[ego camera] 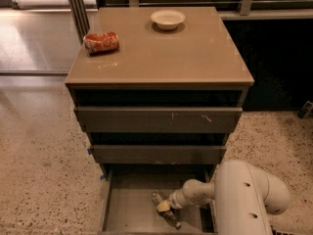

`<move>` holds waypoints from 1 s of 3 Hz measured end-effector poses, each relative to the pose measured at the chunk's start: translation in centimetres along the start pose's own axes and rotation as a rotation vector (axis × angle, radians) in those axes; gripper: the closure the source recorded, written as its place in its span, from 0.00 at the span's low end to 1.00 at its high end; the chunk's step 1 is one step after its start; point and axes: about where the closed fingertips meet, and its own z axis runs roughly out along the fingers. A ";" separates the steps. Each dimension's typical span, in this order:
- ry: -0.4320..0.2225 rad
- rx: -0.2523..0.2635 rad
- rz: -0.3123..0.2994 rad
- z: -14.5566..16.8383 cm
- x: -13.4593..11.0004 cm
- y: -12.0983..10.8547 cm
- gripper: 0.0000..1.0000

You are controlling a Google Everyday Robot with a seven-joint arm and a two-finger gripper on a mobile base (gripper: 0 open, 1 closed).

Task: Place water bottle into bottom drawer

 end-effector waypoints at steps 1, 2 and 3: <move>0.000 0.000 0.000 0.0 0.0 0.0 0.05; 0.000 0.000 0.000 0.0 0.0 0.0 0.00; 0.000 0.000 0.000 0.0 0.0 0.0 0.00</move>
Offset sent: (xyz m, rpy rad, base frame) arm 0.0000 0.0000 0.0000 0.0000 0.0000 0.0000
